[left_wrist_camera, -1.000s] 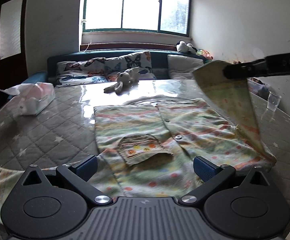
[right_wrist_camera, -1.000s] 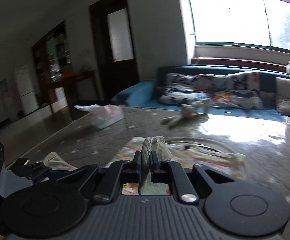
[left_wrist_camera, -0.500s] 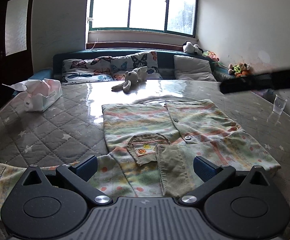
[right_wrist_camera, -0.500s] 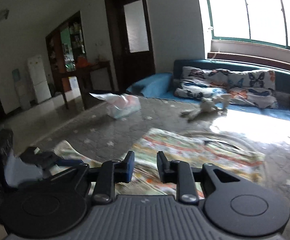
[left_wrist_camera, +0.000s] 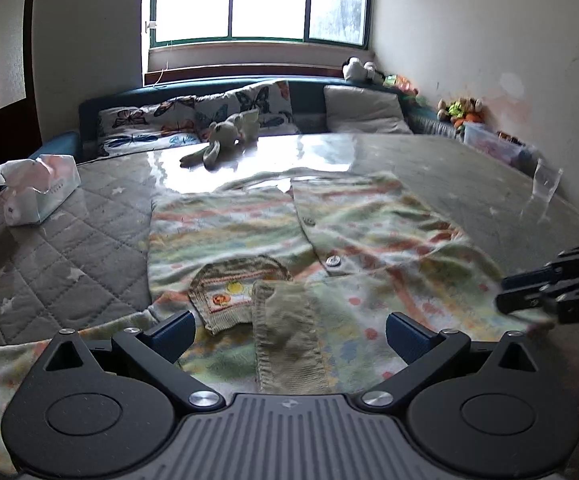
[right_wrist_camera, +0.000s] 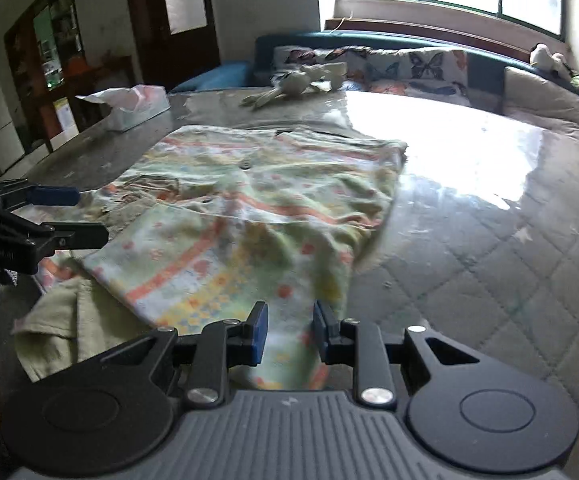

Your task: Fold clothes

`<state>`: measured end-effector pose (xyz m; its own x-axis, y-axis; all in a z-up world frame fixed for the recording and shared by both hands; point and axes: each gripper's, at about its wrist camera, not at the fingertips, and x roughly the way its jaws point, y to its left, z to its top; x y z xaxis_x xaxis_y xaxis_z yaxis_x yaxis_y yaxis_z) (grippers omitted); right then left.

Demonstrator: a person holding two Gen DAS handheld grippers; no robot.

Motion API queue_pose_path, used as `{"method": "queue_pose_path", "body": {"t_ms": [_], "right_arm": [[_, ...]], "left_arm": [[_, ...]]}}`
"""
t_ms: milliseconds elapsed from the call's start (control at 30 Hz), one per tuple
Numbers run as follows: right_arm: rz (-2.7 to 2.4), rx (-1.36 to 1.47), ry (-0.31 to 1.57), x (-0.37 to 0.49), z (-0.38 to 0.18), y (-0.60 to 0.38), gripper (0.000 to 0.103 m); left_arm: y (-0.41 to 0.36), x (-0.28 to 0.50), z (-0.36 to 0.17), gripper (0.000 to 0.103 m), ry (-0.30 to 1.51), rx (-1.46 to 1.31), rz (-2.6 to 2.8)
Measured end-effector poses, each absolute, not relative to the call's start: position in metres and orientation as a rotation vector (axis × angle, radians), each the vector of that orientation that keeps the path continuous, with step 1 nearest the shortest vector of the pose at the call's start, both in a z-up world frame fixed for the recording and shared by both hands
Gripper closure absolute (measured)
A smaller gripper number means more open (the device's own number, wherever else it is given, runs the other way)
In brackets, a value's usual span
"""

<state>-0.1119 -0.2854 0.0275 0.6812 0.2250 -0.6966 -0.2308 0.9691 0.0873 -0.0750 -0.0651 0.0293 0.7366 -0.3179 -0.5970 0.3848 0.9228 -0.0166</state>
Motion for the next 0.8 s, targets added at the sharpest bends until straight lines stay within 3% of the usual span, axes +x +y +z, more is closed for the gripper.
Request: {"method": "queue_pose_path", "body": {"t_ms": [567,700,800], "right_arm": [[0.225,-0.021,0.727,-0.061,0.029,-0.285,0.077],[0.249,-0.047,0.716,-0.069,0.031,-0.279,0.067],[0.242,-0.055,0.733,-0.069,0.024,-0.278,0.067]], "left_arm": [[-0.058,-0.07,0.018,0.0,0.673,0.137,-0.274],[-0.048,-0.071,0.017,0.0,0.665,0.117,-0.216],[-0.04,-0.074,0.013,0.0,0.674,0.119,-0.184]]}}
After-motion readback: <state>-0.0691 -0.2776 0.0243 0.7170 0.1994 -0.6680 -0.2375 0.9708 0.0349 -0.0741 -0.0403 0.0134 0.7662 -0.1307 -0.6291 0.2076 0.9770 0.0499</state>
